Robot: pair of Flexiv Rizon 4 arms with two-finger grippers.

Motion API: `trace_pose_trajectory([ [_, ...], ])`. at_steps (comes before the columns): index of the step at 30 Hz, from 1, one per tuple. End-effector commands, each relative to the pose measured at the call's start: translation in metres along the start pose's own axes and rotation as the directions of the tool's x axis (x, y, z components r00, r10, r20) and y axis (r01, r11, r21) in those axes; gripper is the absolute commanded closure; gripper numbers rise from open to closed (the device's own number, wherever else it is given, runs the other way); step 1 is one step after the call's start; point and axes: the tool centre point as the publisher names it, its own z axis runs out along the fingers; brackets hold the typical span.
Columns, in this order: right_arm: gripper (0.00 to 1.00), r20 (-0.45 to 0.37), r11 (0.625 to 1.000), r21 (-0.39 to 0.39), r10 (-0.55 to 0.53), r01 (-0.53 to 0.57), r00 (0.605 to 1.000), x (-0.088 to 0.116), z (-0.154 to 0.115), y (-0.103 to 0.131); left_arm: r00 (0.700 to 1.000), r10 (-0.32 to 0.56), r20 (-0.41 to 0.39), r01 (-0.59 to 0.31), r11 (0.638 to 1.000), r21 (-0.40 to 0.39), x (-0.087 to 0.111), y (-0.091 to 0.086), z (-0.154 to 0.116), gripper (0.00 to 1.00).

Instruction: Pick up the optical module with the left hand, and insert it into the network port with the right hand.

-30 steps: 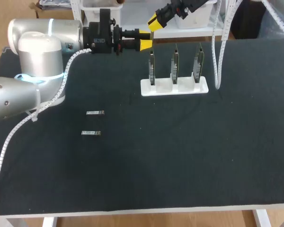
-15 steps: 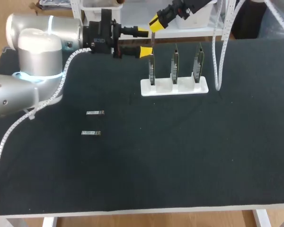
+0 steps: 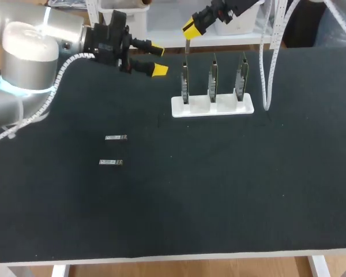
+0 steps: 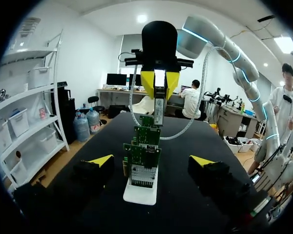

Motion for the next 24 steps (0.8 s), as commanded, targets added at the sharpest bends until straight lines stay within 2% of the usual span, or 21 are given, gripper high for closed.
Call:
trace_pose_trajectory([
  [1, 1.00, 0.000, 0.893, -0.450, -0.001, 0.001, 1.000, -0.001, -0.002, -0.007, 1.000, -0.002, -0.018, 0.002, 1.000, 0.002, 0.001, -0.003, 0.002, 0.00],
  [12, 1.00, 0.000, 0.893, -0.450, -0.002, 0.002, 1.000, -0.001, -0.003, -0.006, 0.991, -0.006, -0.135, 0.008, 1.000, 0.016, 0.008, 0.003, 0.010, 0.00],
  [24, 1.00, 0.003, 0.894, -0.448, -0.003, 0.004, 1.000, -0.002, -0.003, -0.005, 0.987, -0.026, -0.160, 0.030, 0.999, 0.019, 0.014, 0.003, 0.012, 0.00],
])
